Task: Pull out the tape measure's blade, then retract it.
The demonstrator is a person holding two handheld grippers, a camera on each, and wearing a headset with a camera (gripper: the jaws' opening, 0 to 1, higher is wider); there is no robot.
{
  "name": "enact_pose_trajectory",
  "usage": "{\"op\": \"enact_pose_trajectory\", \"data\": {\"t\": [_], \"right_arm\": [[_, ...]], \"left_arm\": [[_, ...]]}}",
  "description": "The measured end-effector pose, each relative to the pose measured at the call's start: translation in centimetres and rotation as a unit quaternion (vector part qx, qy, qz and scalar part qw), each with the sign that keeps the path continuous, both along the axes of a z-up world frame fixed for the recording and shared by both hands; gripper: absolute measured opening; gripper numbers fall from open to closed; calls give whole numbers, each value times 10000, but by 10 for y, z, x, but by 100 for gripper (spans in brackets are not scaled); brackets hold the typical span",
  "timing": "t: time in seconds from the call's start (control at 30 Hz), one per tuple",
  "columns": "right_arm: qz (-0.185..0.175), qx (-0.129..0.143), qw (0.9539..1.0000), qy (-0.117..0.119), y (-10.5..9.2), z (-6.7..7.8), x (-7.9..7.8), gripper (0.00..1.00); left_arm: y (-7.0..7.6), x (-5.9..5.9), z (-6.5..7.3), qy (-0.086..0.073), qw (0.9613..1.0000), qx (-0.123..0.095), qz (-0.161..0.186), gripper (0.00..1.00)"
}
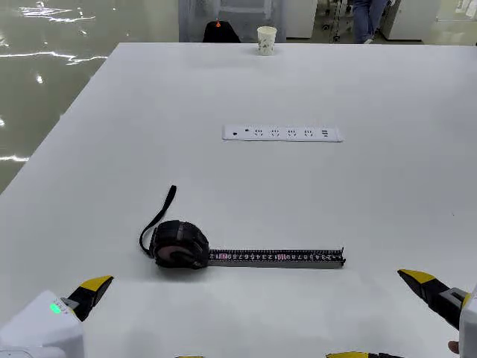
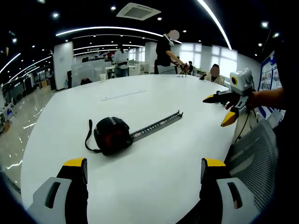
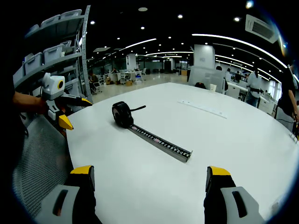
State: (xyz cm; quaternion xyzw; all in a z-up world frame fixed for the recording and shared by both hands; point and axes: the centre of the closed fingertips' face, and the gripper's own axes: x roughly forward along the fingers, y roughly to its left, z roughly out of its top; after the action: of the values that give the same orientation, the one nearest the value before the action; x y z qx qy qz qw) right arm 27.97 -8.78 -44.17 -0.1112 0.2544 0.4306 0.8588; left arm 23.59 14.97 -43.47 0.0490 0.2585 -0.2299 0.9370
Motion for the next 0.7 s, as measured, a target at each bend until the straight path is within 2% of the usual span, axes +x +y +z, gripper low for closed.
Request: {"op": "enact_pose_trajectory", "data": {"t": [0.4,0.7], "right_arm": [[6,11,10000,10,0,0,0,99],[11,7,10000,32,0,0,1,99]], "left_arm": [[0,1,2,-9,10000,-23,25,99],[-7,4,2,11,10000,-53,83,99]]}}
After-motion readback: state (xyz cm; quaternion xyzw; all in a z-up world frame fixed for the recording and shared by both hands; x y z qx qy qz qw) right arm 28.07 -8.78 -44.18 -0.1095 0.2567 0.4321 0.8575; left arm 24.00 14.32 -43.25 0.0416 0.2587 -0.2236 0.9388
